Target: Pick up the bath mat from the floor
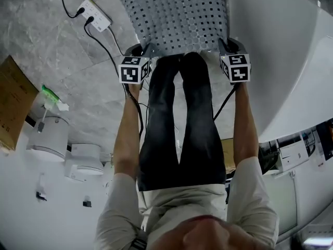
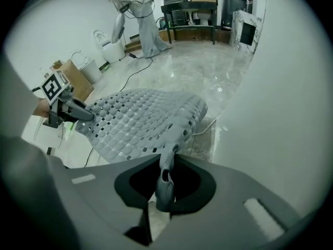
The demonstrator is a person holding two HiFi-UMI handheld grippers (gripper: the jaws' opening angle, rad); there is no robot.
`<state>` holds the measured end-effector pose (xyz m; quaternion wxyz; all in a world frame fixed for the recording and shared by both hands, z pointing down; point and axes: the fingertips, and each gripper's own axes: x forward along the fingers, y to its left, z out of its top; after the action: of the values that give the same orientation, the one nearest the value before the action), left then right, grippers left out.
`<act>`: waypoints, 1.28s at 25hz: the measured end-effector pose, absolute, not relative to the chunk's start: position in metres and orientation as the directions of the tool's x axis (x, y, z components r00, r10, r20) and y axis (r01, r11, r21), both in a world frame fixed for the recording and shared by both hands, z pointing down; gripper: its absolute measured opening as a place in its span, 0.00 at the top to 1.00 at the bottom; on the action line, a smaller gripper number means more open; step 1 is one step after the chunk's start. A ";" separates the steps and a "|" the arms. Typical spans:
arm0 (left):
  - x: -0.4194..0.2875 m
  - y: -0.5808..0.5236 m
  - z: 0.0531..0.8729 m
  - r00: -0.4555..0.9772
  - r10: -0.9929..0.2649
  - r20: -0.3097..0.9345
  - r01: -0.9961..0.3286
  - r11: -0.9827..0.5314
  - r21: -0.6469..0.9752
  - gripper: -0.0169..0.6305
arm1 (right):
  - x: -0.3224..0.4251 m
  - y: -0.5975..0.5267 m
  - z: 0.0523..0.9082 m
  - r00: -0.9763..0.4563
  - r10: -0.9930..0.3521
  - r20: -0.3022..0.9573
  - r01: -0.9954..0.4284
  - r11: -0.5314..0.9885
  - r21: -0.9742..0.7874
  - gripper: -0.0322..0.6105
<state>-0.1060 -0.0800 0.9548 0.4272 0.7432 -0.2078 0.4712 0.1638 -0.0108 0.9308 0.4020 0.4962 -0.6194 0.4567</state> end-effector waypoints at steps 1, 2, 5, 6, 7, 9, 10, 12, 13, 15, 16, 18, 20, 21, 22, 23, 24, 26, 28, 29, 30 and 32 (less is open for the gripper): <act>-0.105 -0.082 0.948 0.471 0.090 0.877 -0.710 -0.552 0.438 0.91 | 0.165 -0.012 0.924 -0.183 -0.252 0.950 -0.982 0.090 -0.165 0.89; -0.104 -0.083 0.941 0.473 0.087 0.877 -0.708 -0.555 0.437 0.91 | 0.165 -0.012 0.917 -0.181 -0.257 0.949 -0.983 0.089 -0.163 0.89; -0.105 -0.086 0.921 0.476 0.078 0.876 -0.705 -0.562 0.433 0.91 | 0.164 -0.012 0.898 -0.177 -0.270 0.946 -0.984 0.082 -0.161 0.89; -0.106 -0.086 0.915 0.478 0.075 0.875 -0.705 -0.562 0.433 0.91 | 0.163 -0.012 0.892 -0.176 -0.274 0.945 -0.984 0.079 -0.161 0.89; -0.107 -0.086 0.909 0.479 0.072 0.875 -0.705 -0.563 0.432 0.91 | 0.163 -0.012 0.885 -0.176 -0.278 0.944 -0.984 0.077 -0.161 0.89; -0.108 -0.087 0.894 0.482 0.065 0.874 -0.704 -0.565 0.431 0.91 | 0.163 -0.011 0.870 -0.175 -0.287 0.942 -0.984 0.075 -0.160 0.89; -0.107 -0.087 0.885 0.485 0.062 0.873 -0.702 -0.567 0.430 0.91 | 0.163 -0.010 0.862 -0.175 -0.292 0.940 -0.984 0.074 -0.160 0.89; -0.106 -0.087 0.868 0.490 0.053 0.870 -0.700 -0.571 0.429 0.91 | 0.164 -0.009 0.846 -0.174 -0.301 0.938 -0.985 0.073 -0.159 0.89; -0.106 -0.087 0.859 0.493 0.048 0.868 -0.699 -0.573 0.429 0.91 | 0.165 -0.009 0.839 -0.173 -0.306 0.936 -0.985 0.073 -0.158 0.89; -0.106 -0.088 0.842 0.501 0.035 0.865 -0.698 -0.574 0.428 0.91 | 0.165 -0.010 0.822 -0.172 -0.318 0.932 -0.985 0.075 -0.156 0.89; -0.106 -0.089 0.833 0.505 0.028 0.863 -0.699 -0.573 0.428 0.91 | 0.165 -0.011 0.813 -0.170 -0.325 0.930 -0.985 0.077 -0.153 0.89; -0.106 -0.090 0.815 0.513 0.014 0.858 -0.701 -0.570 0.429 0.91 | 0.166 -0.013 0.793 -0.166 -0.339 0.926 -0.986 0.081 -0.147 0.89; -0.106 -0.092 0.796 0.521 0.000 0.853 -0.703 -0.568 0.429 0.91 | 0.167 -0.015 0.773 -0.161 -0.352 0.922 -0.987 0.085 -0.140 0.89; -0.106 -0.093 0.786 0.525 -0.007 0.851 -0.703 -0.567 0.429 0.91 | 0.167 -0.016 0.763 -0.158 -0.358 0.920 -0.987 0.087 -0.136 0.89; -0.105 -0.094 0.776 0.528 -0.014 0.849 -0.703 -0.567 0.428 0.91 | 0.168 -0.017 0.753 -0.156 -0.365 0.918 -0.987 0.089 -0.132 0.89; -0.105 -0.095 0.766 0.532 -0.021 0.847 -0.703 -0.568 0.428 0.91 | 0.168 -0.018 0.742 -0.153 -0.373 0.915 -0.988 0.091 -0.129 0.89; -0.105 -0.096 0.755 0.536 -0.028 0.844 -0.703 -0.567 0.428 0.91 | 0.168 -0.019 0.730 -0.151 -0.381 0.912 -0.988 0.092 -0.125 0.89; -0.106 -0.097 0.735 0.545 -0.041 0.838 -0.704 -0.565 0.430 0.91 | 0.167 -0.021 0.707 -0.146 -0.395 0.907 -0.989 0.094 -0.118 0.89; -0.108 -0.099 0.716 0.555 -0.054 0.830 -0.703 -0.564 0.433 0.91 | 0.165 -0.022 0.686 -0.141 -0.409 0.902 -0.989 0.096 -0.111 0.89; -0.109 -0.100 0.706 0.560 -0.061 0.827 -0.702 -0.565 0.433 0.91 | 0.164 -0.022 0.676 -0.138 -0.417 0.898 -0.990 0.096 -0.108 0.89; -0.110 -0.102 0.697 0.564 -0.067 0.823 -0.700 -0.568 0.433 0.91 | 0.163 -0.023 0.666 -0.135 -0.426 0.895 -0.990 0.095 -0.104 0.89; -0.112 -0.105 0.677 0.573 -0.081 0.815 -0.696 -0.574 0.432 0.91 | 0.160 -0.024 0.644 -0.127 -0.444 0.887 -0.991 0.091 -0.096 0.89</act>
<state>-0.1124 -0.1046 0.6771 0.3919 0.7956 -0.2440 0.3923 0.1605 -0.0241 0.6445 0.3578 0.5553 -0.6462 0.3822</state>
